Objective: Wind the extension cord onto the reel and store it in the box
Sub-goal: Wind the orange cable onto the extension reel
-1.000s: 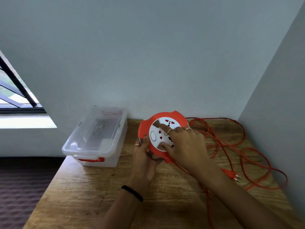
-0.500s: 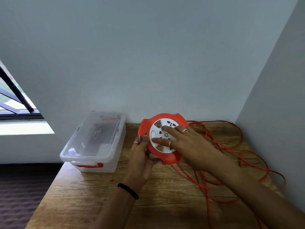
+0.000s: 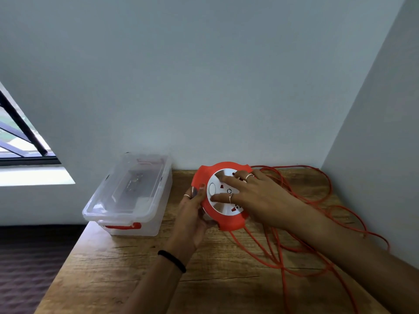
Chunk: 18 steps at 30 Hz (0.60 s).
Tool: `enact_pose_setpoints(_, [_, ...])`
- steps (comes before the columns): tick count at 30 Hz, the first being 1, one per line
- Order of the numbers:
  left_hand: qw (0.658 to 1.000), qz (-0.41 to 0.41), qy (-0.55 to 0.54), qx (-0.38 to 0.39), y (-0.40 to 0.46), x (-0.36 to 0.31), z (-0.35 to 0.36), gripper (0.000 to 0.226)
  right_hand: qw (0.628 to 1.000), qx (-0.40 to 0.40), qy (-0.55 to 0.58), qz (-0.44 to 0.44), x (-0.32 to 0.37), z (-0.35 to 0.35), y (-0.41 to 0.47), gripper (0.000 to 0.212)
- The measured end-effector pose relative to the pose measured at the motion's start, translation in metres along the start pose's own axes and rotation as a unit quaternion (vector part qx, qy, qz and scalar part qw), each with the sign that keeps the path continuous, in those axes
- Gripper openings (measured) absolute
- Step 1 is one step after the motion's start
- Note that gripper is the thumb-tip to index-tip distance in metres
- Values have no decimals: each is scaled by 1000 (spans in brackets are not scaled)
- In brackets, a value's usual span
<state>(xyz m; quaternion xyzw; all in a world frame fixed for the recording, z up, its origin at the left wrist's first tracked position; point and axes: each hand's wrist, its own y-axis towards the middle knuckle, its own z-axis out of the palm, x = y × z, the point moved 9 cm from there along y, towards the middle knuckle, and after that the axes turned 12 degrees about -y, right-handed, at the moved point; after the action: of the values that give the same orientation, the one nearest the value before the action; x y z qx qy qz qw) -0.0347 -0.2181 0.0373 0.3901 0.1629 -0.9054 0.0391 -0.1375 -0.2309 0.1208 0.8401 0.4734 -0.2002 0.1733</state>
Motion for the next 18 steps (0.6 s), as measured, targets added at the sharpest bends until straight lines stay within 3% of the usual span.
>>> enact_pose_setpoints(14, [1000,8,-12,3,1,1,2,39,991,70,78,85,17,5,3,83])
enact_pose_setpoints(18, [1000,8,-4,-3,0,1,2,37,991,81,85,65,14,6,2,84])
